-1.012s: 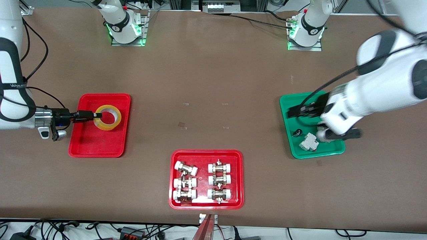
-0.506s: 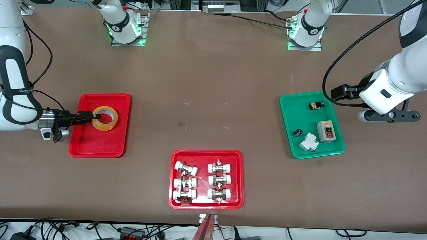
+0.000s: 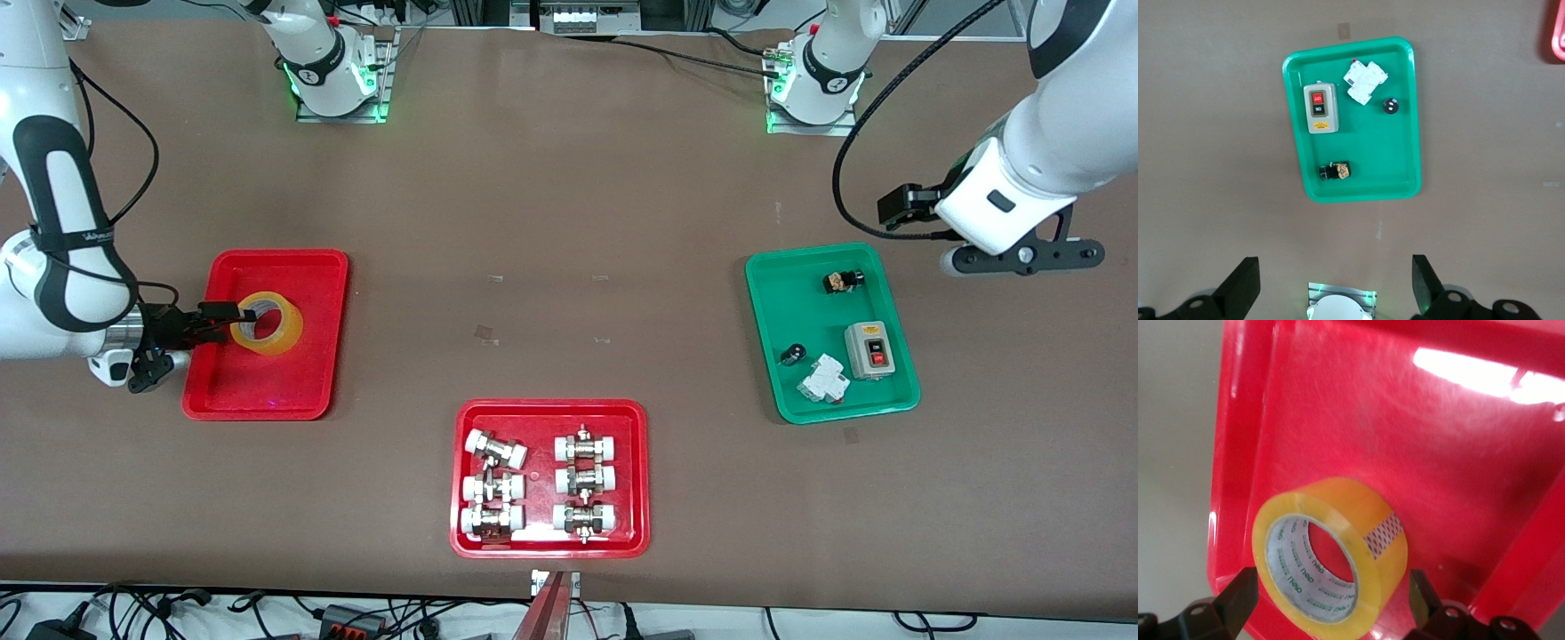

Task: Left arm passes tape to right arm into tray
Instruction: 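Open the right gripper to release the tape in the red tray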

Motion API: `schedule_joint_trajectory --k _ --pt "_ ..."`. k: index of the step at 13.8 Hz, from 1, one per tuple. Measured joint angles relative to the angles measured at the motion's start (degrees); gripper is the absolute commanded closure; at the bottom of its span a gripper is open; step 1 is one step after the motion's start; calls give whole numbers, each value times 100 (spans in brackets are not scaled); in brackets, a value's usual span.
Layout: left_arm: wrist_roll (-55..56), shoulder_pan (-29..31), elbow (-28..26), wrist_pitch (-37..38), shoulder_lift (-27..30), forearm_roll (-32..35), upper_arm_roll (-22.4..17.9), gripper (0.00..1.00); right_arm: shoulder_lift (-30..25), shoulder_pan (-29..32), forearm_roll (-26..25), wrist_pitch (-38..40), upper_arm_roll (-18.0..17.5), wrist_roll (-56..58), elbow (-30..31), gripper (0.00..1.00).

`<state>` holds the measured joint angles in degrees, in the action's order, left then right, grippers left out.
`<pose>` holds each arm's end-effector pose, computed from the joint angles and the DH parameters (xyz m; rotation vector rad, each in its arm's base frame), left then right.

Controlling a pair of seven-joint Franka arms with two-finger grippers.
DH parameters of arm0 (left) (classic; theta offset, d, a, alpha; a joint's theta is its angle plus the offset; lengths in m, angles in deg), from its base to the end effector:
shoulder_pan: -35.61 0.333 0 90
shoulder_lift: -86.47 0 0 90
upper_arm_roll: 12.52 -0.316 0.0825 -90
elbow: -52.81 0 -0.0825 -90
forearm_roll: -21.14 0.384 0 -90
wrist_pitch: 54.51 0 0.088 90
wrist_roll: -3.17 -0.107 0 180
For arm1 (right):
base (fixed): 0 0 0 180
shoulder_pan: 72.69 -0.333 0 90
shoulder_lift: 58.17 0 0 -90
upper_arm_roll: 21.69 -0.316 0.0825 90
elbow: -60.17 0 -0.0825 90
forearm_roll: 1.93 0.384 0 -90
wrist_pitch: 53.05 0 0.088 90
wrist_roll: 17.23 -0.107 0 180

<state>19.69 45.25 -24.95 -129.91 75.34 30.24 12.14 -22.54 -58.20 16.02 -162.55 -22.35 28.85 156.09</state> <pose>0.5720 -0.1060 0.6017 -2.9945 -0.0714 0.2851 0.6236 -0.1315 0.2194 -2.6444 -0.5345 0.2634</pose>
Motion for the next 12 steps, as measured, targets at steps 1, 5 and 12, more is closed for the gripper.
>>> schedule_joint_trajectory --k 1,5,12 --pt "0 48 -110 -193 84 -7 1 0 -114 -92 -106 -68 -1 -5 -12 0" --pt "-34 258 -430 -609 259 -126 0 0 -782 -362 -405 -99 -1 -353 -50 0" --pt "-925 848 -913 -1106 545 -510 3 0 -2332 -1307 -1377 886 -13 -2985 -45 0"
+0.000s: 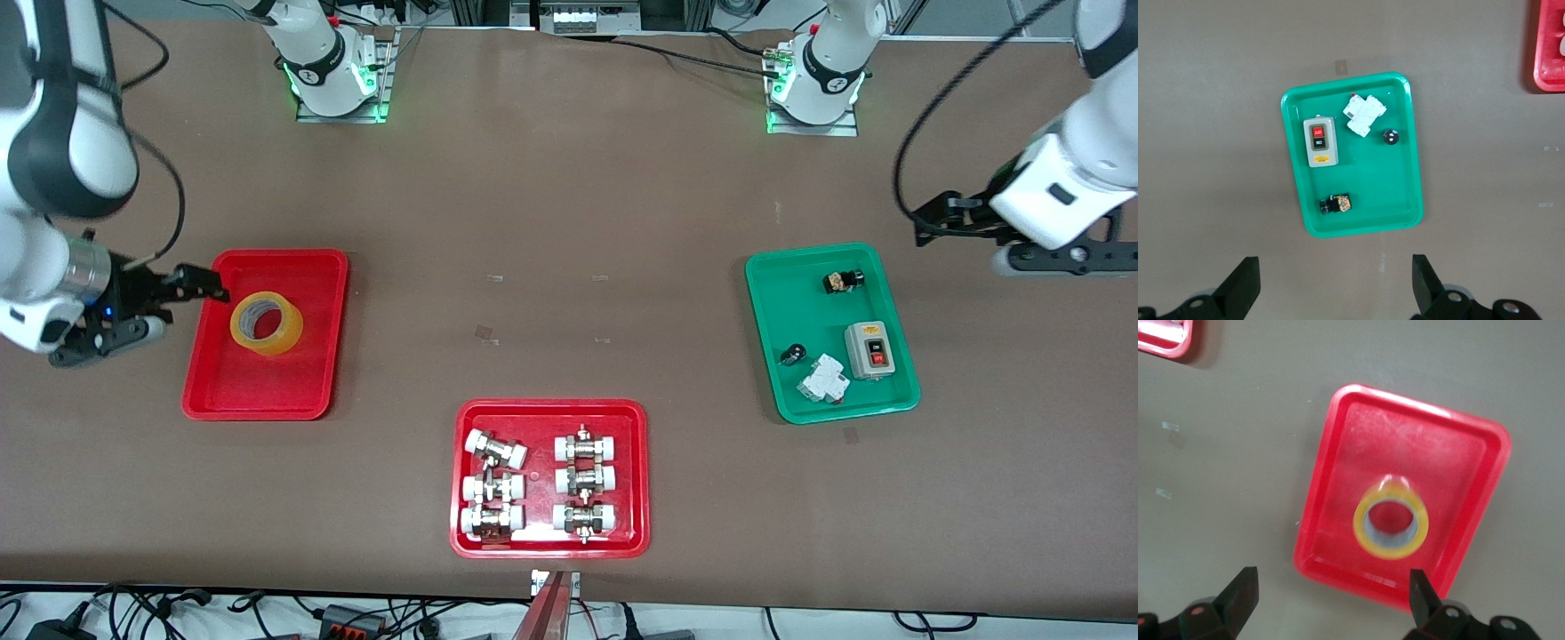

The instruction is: Left arm passes tape to right arm into tray

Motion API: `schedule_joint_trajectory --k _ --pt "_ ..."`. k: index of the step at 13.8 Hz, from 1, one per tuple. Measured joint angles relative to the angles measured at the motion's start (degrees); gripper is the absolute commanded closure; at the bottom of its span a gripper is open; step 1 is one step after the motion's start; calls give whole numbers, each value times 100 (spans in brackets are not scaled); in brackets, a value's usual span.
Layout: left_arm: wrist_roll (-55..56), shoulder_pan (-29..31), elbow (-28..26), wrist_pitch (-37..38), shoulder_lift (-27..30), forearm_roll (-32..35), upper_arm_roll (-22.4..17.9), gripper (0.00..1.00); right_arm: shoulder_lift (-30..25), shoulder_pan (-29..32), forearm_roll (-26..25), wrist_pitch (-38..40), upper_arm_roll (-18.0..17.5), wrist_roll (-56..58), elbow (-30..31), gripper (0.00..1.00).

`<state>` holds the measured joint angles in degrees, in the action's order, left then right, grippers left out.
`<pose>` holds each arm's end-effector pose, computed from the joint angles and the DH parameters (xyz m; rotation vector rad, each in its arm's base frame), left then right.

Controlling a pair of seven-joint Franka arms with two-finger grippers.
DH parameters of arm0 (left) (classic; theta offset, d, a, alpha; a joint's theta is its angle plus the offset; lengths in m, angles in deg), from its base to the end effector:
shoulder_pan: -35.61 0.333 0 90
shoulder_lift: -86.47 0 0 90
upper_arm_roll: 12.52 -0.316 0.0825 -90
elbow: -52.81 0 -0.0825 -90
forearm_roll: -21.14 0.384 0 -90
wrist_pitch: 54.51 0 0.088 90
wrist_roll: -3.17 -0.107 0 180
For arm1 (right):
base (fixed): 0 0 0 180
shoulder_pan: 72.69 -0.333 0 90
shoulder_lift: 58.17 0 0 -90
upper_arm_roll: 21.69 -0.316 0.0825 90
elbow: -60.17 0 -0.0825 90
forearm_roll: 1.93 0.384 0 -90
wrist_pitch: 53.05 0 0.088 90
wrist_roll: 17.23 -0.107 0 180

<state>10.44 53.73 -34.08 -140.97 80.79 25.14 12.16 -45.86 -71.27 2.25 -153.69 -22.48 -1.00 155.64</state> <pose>0.5729 -0.0461 0.5936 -3.0982 -0.0204 0.1449 0.6129 -0.0009 0.4686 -3.0211 -0.3860 0.1715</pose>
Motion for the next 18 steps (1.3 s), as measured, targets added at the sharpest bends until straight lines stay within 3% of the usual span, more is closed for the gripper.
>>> schedule_joint_trajectory --k 5,8,18 --pt "66 46 -18 12 64 -22 71 0 -1040 -140 -117 623 7 -1342 59 0" --pt "66 46 -17 12 76 -22 76 0 -1550 -136 -118 888 9 -1591 151 0" --pt "93 34 -17 8 76 -24 79 0 -1581 41 -155 834 69 -1747 -178 0"
